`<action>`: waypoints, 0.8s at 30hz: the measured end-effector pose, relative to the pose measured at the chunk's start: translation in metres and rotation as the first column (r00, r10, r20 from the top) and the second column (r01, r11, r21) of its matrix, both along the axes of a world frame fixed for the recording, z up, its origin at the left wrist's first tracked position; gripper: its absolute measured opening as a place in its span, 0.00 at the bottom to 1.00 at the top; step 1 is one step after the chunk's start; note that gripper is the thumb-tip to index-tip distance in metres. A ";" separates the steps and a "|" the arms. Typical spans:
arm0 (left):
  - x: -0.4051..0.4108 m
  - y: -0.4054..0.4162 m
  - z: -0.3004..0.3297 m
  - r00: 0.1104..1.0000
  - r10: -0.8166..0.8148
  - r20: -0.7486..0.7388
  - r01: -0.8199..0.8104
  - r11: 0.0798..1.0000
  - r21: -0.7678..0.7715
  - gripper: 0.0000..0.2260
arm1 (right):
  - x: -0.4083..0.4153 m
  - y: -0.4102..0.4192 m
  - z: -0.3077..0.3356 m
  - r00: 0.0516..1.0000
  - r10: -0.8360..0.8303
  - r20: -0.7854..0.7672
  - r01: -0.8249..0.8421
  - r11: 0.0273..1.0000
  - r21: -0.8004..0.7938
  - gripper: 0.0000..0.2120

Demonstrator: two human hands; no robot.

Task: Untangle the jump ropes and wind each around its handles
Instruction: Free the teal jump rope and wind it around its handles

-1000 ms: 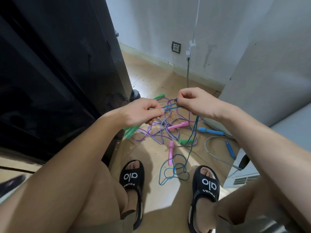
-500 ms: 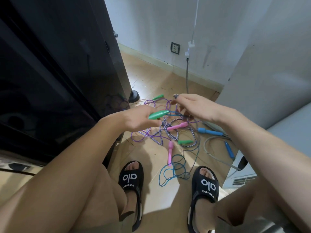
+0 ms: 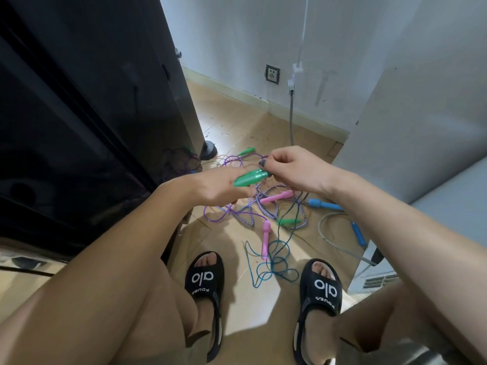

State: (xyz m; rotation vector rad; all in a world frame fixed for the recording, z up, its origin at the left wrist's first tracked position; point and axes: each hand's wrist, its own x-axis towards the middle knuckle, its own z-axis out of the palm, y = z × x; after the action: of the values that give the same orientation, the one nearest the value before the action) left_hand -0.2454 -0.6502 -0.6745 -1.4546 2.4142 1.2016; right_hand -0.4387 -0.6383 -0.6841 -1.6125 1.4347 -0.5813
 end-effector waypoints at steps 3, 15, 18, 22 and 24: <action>-0.001 -0.001 0.002 0.999 0.039 0.037 -0.035 0.993 -0.112 0.12 | 0.002 0.000 0.001 0.998 -0.001 0.069 -0.002 0.999 0.048 0.18; -0.011 0.008 0.010 0.996 0.087 0.018 -0.080 0.966 -0.246 0.13 | 0.014 0.001 -0.005 0.938 -0.208 0.276 0.211 0.977 0.021 0.14; -0.011 0.007 0.009 0.993 0.119 0.018 -0.109 0.950 -0.293 0.12 | 0.014 0.000 -0.004 0.915 -0.254 0.314 0.258 0.966 0.028 0.13; -0.013 0.007 0.009 0.991 0.113 0.076 -0.084 0.946 -0.314 0.13 | 0.013 -0.002 -0.007 0.892 -0.311 0.328 0.326 0.945 0.010 0.16; -0.014 0.006 0.009 0.988 0.136 0.070 -0.103 0.932 -0.347 0.13 | 0.014 -0.003 -0.006 0.884 -0.313 0.346 0.327 0.945 0.021 0.18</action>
State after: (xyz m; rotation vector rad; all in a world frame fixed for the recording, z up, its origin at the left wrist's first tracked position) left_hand -0.2599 -0.6446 -0.6658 -1.7270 2.5994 0.7318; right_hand -0.4251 -0.6411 -0.6906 -1.2264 1.4325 -1.0356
